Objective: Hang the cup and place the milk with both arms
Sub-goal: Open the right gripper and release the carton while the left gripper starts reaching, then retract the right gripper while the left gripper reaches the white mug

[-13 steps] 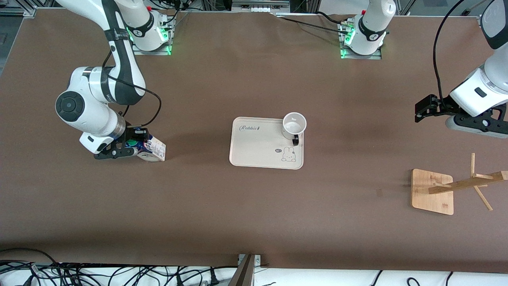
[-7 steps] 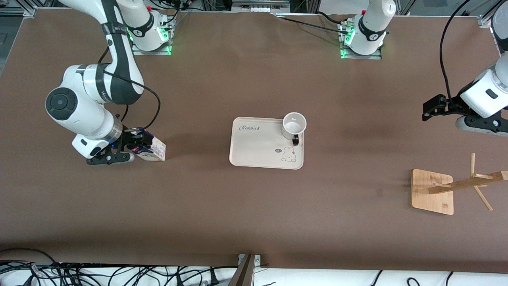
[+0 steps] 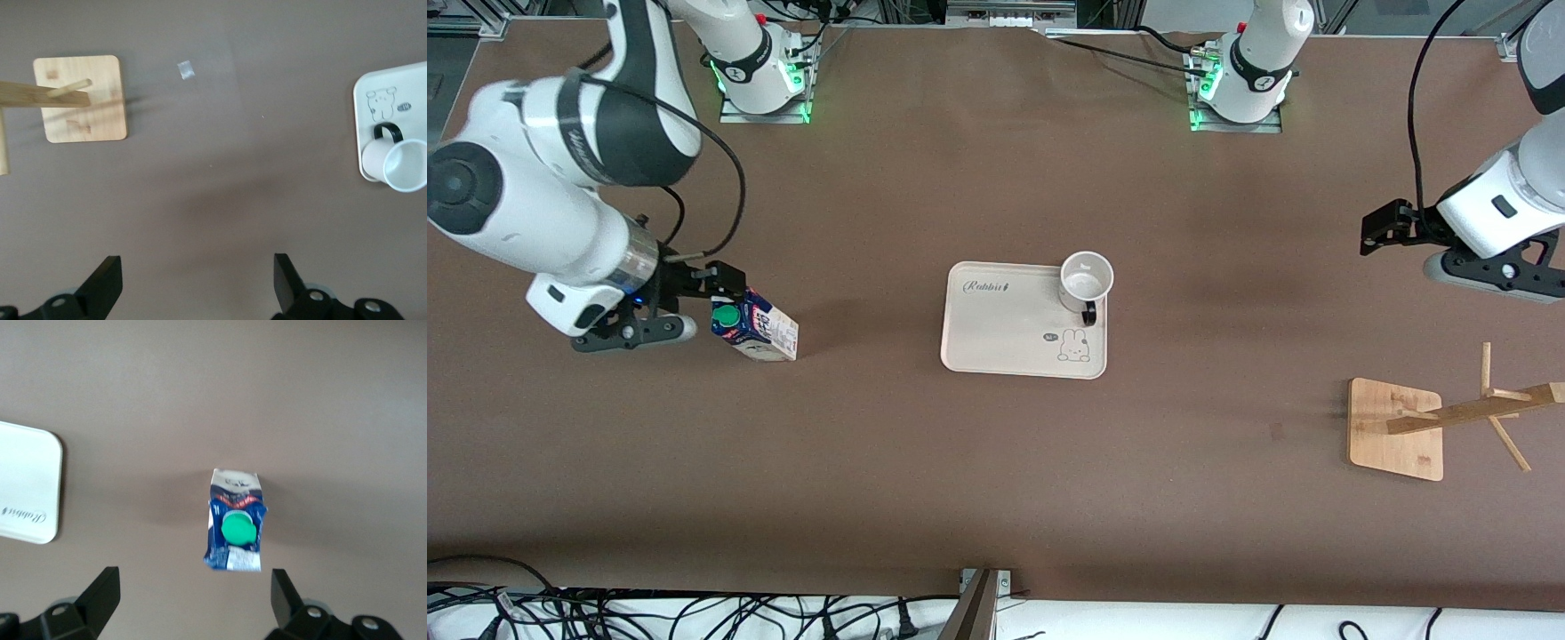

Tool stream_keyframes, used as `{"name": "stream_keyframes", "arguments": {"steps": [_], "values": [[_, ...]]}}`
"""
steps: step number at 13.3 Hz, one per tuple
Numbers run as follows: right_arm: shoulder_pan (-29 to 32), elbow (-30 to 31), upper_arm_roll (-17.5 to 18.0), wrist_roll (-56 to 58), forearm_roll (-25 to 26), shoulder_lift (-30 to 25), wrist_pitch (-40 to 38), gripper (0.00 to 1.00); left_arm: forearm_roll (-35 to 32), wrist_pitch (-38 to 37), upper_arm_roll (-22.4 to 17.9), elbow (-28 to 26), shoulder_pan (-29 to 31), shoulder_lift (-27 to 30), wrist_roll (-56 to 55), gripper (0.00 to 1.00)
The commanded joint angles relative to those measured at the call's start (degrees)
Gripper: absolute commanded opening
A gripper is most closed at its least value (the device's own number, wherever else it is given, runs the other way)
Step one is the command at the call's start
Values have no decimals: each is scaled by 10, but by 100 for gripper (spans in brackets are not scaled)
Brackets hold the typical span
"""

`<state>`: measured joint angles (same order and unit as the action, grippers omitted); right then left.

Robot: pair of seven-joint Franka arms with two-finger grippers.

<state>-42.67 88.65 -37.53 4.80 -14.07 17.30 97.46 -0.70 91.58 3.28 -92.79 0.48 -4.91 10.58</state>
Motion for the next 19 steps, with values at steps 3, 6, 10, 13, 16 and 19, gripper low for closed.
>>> {"name": "stream_keyframes", "arguments": {"steps": [3,6,10,13,16,19], "values": [[0,11,0,22,64,-81,-48,100,24,34,53,-5,-7,-40,-89,100],[110,36,115,23,105,-134,-48,100,23,95,109,6,-19,-99,-228,100],[333,68,328,28,126,-183,-49,100,13,156,140,7,-86,-154,-356,100],[335,64,332,27,145,-185,-49,100,-46,233,140,7,-155,-202,-440,100],[333,49,333,25,149,-177,-47,100,-120,261,139,6,-195,-245,-536,100],[334,27,331,21,149,-164,-49,100,-146,271,138,-1,-230,-272,-571,100]]}}
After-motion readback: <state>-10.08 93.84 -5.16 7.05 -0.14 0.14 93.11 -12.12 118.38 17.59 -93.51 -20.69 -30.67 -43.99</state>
